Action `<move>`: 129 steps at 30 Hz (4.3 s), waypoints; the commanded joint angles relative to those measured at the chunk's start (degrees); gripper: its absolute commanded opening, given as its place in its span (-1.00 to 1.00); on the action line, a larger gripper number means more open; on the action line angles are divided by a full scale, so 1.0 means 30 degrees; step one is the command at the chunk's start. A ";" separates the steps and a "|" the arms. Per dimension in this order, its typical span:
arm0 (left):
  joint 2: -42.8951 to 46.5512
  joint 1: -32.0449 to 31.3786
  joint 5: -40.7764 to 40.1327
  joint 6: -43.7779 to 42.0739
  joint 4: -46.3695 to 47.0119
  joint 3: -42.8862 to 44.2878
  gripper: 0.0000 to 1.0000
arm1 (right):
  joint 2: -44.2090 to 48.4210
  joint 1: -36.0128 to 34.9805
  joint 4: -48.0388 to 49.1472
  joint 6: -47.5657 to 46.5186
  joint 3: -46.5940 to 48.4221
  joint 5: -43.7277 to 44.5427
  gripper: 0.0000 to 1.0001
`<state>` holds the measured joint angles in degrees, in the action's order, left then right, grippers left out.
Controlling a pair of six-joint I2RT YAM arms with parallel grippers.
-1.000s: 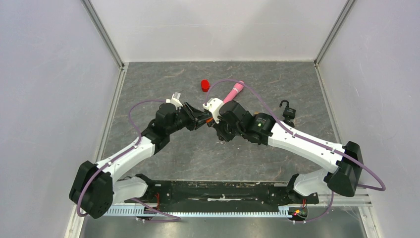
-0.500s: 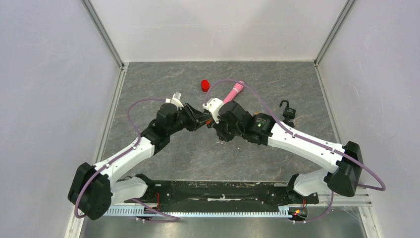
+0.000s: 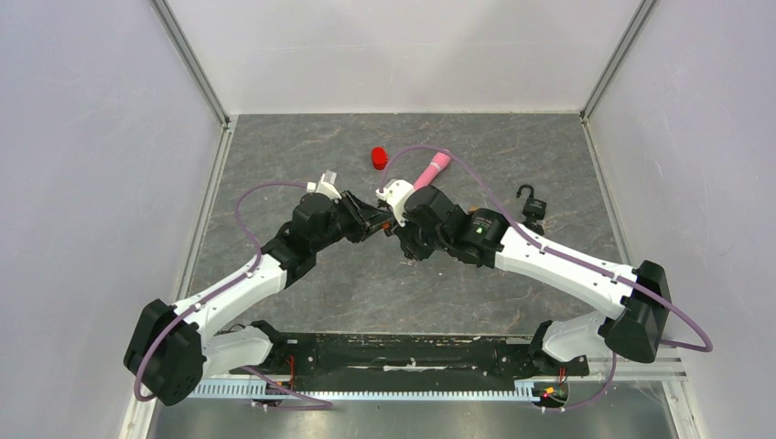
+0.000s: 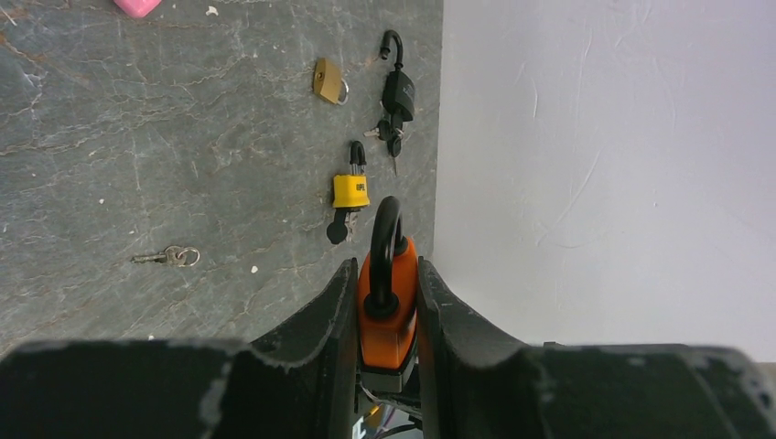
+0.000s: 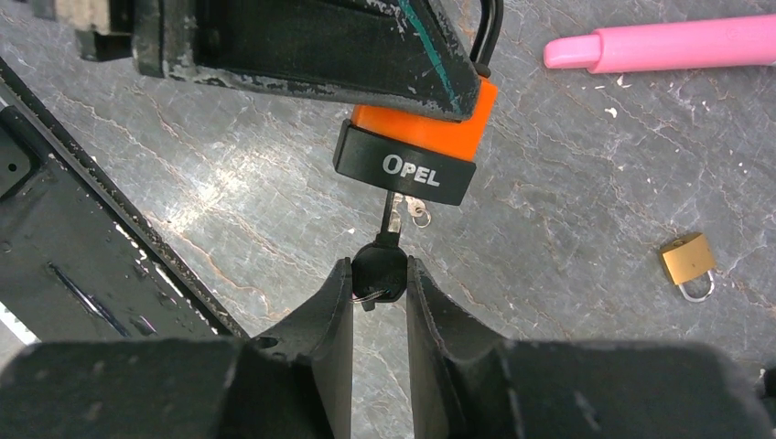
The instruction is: Unlock with the key
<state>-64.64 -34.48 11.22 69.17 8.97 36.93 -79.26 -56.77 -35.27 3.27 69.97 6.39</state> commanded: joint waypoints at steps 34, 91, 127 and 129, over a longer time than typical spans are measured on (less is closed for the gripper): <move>-0.1286 -0.3538 -0.0505 0.1136 0.5871 -0.0574 -0.96 | 0.2229 0.0398 0.9716 0.0405 -0.3269 0.2138 -0.86; 0.0865 0.0689 0.1077 0.2408 0.9244 -0.1597 -0.96 | 0.3809 0.0601 3.3244 -0.1730 -1.5902 0.0407 0.07; 0.1661 -0.0138 -0.0249 0.1083 0.7460 -0.1005 -0.96 | 0.4346 -0.0031 3.1706 -0.2347 -1.6337 0.2444 -0.02; 0.1736 -0.0138 -0.0244 0.1093 0.7450 -0.0995 -0.95 | 0.4423 -0.0037 3.1761 -0.2407 -1.6493 0.2499 -0.04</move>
<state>-61.43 -34.63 10.68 74.22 28.25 31.14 -67.40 -56.64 58.08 -3.18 21.37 11.86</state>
